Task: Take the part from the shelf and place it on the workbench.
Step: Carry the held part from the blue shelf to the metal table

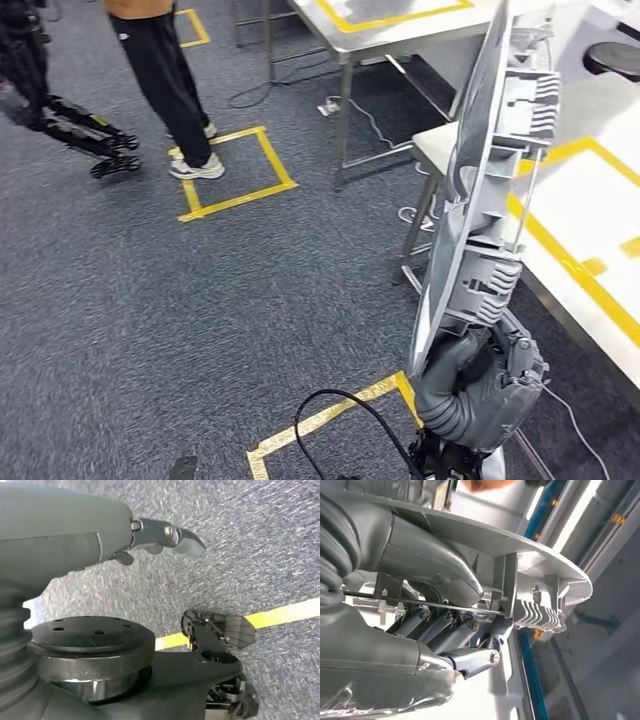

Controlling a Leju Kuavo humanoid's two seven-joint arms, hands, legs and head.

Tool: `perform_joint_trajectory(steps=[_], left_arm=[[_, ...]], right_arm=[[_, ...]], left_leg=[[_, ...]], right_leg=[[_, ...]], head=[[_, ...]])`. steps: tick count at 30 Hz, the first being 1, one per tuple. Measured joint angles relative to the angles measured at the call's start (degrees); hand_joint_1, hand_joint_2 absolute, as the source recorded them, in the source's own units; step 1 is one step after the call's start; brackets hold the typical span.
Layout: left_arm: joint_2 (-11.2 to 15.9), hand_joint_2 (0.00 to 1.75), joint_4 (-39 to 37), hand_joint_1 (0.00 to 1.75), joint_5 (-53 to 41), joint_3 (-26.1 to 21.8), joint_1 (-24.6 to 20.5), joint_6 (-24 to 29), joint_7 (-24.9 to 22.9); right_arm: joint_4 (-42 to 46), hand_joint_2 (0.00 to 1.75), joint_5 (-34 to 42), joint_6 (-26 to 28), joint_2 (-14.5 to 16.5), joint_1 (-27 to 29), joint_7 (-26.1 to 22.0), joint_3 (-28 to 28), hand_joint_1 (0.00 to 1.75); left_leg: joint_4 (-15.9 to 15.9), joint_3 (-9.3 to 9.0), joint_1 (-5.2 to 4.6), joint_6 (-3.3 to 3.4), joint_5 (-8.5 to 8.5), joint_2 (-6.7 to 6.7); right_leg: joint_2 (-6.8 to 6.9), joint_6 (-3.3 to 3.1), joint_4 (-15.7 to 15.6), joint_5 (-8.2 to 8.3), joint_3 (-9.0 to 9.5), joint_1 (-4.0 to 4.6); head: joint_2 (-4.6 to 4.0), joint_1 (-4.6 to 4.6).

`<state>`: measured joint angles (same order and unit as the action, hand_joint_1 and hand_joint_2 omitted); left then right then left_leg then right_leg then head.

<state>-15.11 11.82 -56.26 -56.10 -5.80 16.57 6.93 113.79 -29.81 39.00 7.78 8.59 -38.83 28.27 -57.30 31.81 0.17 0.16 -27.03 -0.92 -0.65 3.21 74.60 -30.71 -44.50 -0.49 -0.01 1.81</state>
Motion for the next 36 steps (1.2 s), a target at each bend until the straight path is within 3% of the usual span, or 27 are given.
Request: perform_joint_trajectory(steps=[1,2,4,6,7,9,11,13,15,16,17,18,20,22,24,25,27,29,31,32,33,36], left_arm=[[0.02,1.75,0.0,0.0,0.02,-0.01,0.01,-0.06,0.06],[-0.01,1.75,0.0,0.0,0.01,-0.01,-0.02,-0.18,0.1],[-0.15,1.75,0.0,0.0,-0.04,-0.01,-0.09,-0.47,0.13],[-0.3,1.75,0.0,0.0,-0.08,-0.01,-0.14,-0.61,0.13],[-0.39,1.75,0.0,0.0,-0.1,-0.01,-0.17,-0.61,0.13],[-0.62,1.75,0.0,0.0,-0.14,-0.01,-0.27,-0.53,0.13],[-0.83,1.75,0.0,0.0,-0.18,0.01,-0.37,-0.44,0.13],[-0.89,1.75,0.0,0.0,-0.19,0.02,-0.37,-0.35,0.23],[-0.84,1.75,0.0,0.0,-0.17,0.01,-0.24,-0.25,0.46],[-0.81,1.75,0.0,0.0,-0.17,0.0,-0.19,-0.21,0.57],[-0.8,1.75,0.0,0.0,-0.17,-0.01,-0.19,-0.19,0.64],[-0.79,1.75,0.0,0.0,-0.17,-0.01,-0.23,-0.17,0.69],[-0.78,1.75,0.0,0.0,-0.17,-0.01,-0.33,-0.15,0.74],[-0.75,1.75,0.0,0.0,-0.18,-0.01,-0.44,-0.14,0.77],[-0.75,1.75,0.0,0.0,-0.2,-0.01,-0.53,-0.13,0.79],[-0.76,1.75,0.0,0.0,-0.22,-0.01,-0.57,-0.11,0.8],[-0.79,1.75,0.0,0.0,-0.29,-0.01,-0.62,-0.09,0.81],[-0.77,1.75,0.0,0.0,-0.34,-0.01,-0.49,-0.09,0.81],[-0.7,1.75,0.0,0.0,-0.34,-0.02,-0.37,-0.09,0.82],[-0.67,1.75,0.0,0.0,-0.34,-0.02,-0.37,-0.09,0.81],[-0.68,1.75,0.0,0.0,-0.34,-0.02,-0.39,-0.09,0.81],[-0.65,1.75,0.0,0.0,-0.35,-0.02,-0.42,-0.1,0.82]], right_arm=[[0.03,1.75,-0.09,0.01,0.01,0.1,-0.05,-0.08,1.75],[0.07,1.75,-0.18,0.01,0.01,0.25,-0.1,-0.18,1.75],[0.21,1.75,-0.35,0.01,0.02,0.51,-0.25,-0.38,1.75],[0.42,1.75,-0.5,0.0,0.07,0.67,-0.38,-0.49,1.75],[0.49,1.75,-0.58,0.0,0.1,0.73,-0.43,-0.52,1.75],[0.66,1.75,-0.82,0.0,0.17,0.99,-0.45,-0.63,1.75],[0.89,1.75,-1.15,-0.01,0.25,1.29,-0.42,-0.74,1.75],[1.03,1.75,-1.31,-0.01,0.32,1.43,-0.46,-0.8,1.75],[1.03,1.75,-1.27,-0.01,0.33,1.47,-0.56,-0.84,1.75],[1.03,1.75,-1.25,-0.01,0.34,1.49,-0.6,-0.86,1.75],[1.03,1.75,-1.23,-0.01,0.34,1.51,-0.62,-0.87,1.75],[1.03,1.75,-1.23,-0.01,0.36,1.51,-0.66,-0.88,1.75],[1.07,1.75,-1.3,-0.01,0.4,1.51,-0.73,-0.88,1.75],[1.18,1.75,-1.37,-0.01,0.43,1.54,-0.81,-0.92,1.75],[1.38,1.75,-1.37,-0.01,0.44,1.69,-0.86,-1.04,1.75],[1.54,1.75,-1.36,-0.01,0.44,1.81,-0.87,-1.12,1.75],[1.89,1.75,-1.34,0.01,0.45,1.97,-0.88,-1.25,1.75],[2.07,1.75,-1.34,0.01,0.46,2.01,-0.9,-1.29,1.75],[2.1,1.75,-1.31,0.01,0.46,2.1,-0.9,-1.34,1.75],[2.1,1.75,-1.3,0.01,0.46,2.17,-0.9,-1.36,1.75],[2.11,1.75,-1.29,0.01,0.46,2.22,-0.9,-1.38,1.75],[2.15,1.75,-1.28,0.01,0.48,2.27,-0.9,-1.38,1.75]], left_leg=[[0.0,-0.08,-0.06,0.03,-0.1,-0.9],[0.0,-0.24,-0.08,-0.01,-0.23,-1.68],[-0.01,-0.78,-0.17,-0.31,-0.64,-3.05],[-0.08,-1.25,-0.46,-0.83,-1.06,-4.15],[-0.06,-1.38,-0.59,-1.09,-1.17,-4.66],[0.06,-1.61,-0.53,-1.65,-1.36,-5.47],[-1.55,-1.06,-0.3,-2.33,-2.79,-3.53],[-7.56,1.81,-0.17,-2.74,-6.11,-0.5],[-14.59,5.56,-0.15,-2.86,-8.64,0.37],[-15.96,6.49,-0.14,-2.87,-8.4,0.45],[-15.16,6.38,-0.09,-2.85,-7.03,0.55],[-12.42,5.23,0.02,-2.87,-4.91,1.02],[-4.97,1.85,0.62,-2.96,-1.28,3.97],[-0.96,0.09,0.93,-2.55,-0.37,6.28],[-0.51,0.03,0.74,-1.56,-0.31,5.42],[-0.41,0.04,0.72,-1.11,-0.14,4.65],[-0.21,0.04,0.67,-0.3,0.09,2.97],[-0.21,0.03,0.3,0.15,0.0,1.18],[-0.22,-0.01,0.08,0.28,-0.1,-0.71],[-0.22,-0.07,0.04,0.27,-0.18,-1.57],[-0.22,-0.19,0.03,0.19,-0.29,-2.35],[-0.28,-0.87,-0.35,-0.5,-0.86,-4.19]], right_leg=[[0.21,0.0,0.7,0.2,-0.22,0.0],[0.44,-0.05,-1.0,1.42,0.84,0.0],[2.46,-0.27,-8.65,4.54,5.35,0.25],[4.18,-0.85,-14.04,5.92,8.46,0.62],[4.25,-1.15,-14.68,5.79,8.74,0.83],[2.78,-1.8,-14.87,6.01,8.55,0.78],[1.41,-2.35,-15.18,6.24,8.59,0.47],[0.08,-2.69,-15.33,6.4,8.6,0.2],[-1.45,-2.81,-15.32,6.47,8.52,0.13],[-2.32,-2.78,-15.32,6.51,8.5,0.09],[-3.22,-2.69,-15.31,6.58,8.51,0.02],[-4.13,-2.55,-15.3,6.67,8.52,-0.09],[-5.82,-2.01,-15.1,6.84,8.31,-0.21],[-7.22,-1.25,-15.1,7.15,7.77,-0.28],[-8.55,-0.4,-15.53,7.68,7.23,-0.53],[-8.27,-0.11,-15.47,7.67,6.95,-0.54],[-5.05,0.2,-12.41,5.64,5.3,-0.27],[-1.13,0.31,-4.97,1.58,2.05,-0.03],[0.07,0.37,0.52,-0.41,-0.18,-0.04],[0.32,0.36,0.21,0.15,0.25,-0.03],[0.78,0.31,-2.49,1.6,1.94,-0.02],[4.5,-0.26,-13.18,5.34,8.5,0.28]], head=[[0.0,0.02],[0.0,0.02],[0.01,0.03],[0.0,-0.05],[0.0,-0.09],[0.0,-0.07],[-0.01,-0.16],[0.0,-0.36],[0.0,-0.43],[0.0,-0.42],[-0.01,-0.42],[-0.01,-0.4],[0.0,-0.49],[0.01,-0.61],[-0.01,-0.69],[-0.01,-0.7],[-0.01,-0.23],[-0.01,0.19],[0.0,0.19],[0.0,0.2],[0.0,0.21],[0.0,0.12]])
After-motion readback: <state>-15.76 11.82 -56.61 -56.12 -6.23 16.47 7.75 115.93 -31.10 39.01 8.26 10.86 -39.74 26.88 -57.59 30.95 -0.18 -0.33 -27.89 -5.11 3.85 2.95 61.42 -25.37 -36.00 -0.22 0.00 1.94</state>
